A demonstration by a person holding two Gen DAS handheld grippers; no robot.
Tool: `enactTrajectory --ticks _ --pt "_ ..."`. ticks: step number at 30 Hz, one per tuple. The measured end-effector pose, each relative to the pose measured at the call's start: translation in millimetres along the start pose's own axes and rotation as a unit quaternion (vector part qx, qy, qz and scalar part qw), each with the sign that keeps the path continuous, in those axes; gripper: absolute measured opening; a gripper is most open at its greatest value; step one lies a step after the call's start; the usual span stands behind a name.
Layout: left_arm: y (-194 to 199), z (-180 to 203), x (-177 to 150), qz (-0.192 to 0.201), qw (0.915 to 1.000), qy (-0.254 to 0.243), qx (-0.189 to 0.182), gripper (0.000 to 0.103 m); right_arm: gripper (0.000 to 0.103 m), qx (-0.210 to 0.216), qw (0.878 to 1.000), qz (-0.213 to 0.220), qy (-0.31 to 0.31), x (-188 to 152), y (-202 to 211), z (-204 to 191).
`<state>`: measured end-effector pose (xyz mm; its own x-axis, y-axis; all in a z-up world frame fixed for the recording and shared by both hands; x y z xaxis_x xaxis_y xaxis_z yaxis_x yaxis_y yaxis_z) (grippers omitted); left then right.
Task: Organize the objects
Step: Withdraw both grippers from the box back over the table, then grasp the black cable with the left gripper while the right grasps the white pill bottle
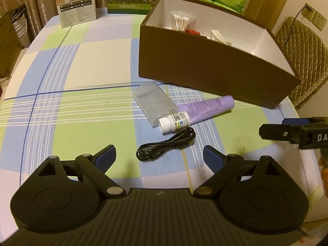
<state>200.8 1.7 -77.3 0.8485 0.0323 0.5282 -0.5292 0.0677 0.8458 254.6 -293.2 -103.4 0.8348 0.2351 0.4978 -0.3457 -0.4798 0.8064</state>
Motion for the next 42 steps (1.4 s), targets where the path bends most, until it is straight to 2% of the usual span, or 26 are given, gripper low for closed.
enactTrajectory --ticks 7,13,15,19,20,21,23,29,35,42 --pt "-22.6 -0.8 -0.2 -0.003 0.9996 -0.028 -0.001 0.086 0.101 -0.011 1.000 -0.004 -0.014 -1.9 -3.0 11.0" --pt "-44.0 7.4 4.4 -0.002 0.9974 -0.071 -0.015 0.072 0.101 -0.015 1.000 -0.010 -0.023 -3.1 -5.5 17.6" --pt "-50.0 11.6 4.3 -0.005 0.9962 -0.085 -0.019 0.059 0.101 -0.017 0.999 -0.013 -0.027 -3.8 -6.4 20.3" --pt "-55.2 21.1 -1.3 -0.016 0.9934 -0.109 -0.030 0.039 0.101 -0.021 0.999 -0.016 -0.035 -5.6 -7.7 26.2" --pt "-55.7 22.7 -3.4 -0.022 0.9930 -0.110 -0.037 0.027 0.101 -0.022 0.999 -0.017 -0.037 -6.1 -8.0 27.8" --pt "-56.2 23.3 -5.4 -0.027 0.9928 -0.109 -0.041 0.021 0.101 -0.024 0.999 -0.018 -0.039 -6.3 -8.7 29.1" --pt "-56.1 27.2 -11.0 -0.038 0.9915 -0.112 -0.054 0.015 0.101 -0.025 0.999 -0.020 -0.042 -7.0 -9.4 31.7" --pt "-55.6 34.3 -16.4 -0.047 0.9908 -0.111 -0.061 0.016 0.101 -0.028 0.998 -0.027 -0.047 -8.1 -12.3 36.4" --pt "-65.0 36.5 -6.3 -0.042 0.9921 -0.106 -0.052 0.017 0.101 -0.026 0.998 -0.030 -0.043 -8.0 -14.2 35.7" --pt "-62.5 37.8 -12.9 -0.038 0.9927 -0.108 -0.039 0.017 0.101 -0.012 0.999 -0.025 -0.031 -6.8 -16.9 30.0"
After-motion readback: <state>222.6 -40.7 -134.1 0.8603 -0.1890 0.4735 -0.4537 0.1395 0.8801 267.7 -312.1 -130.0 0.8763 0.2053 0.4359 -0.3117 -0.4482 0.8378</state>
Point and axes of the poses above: each gripper's, at about its wrist camera, not at the fingertips, and y roughly against the way its jaws point, z to its right, x to its top, the point moved 2 cm from there along -y, roughly the way its jaws point, and after that the axes turned 3 degrees about -y, right-handed, at the moved point
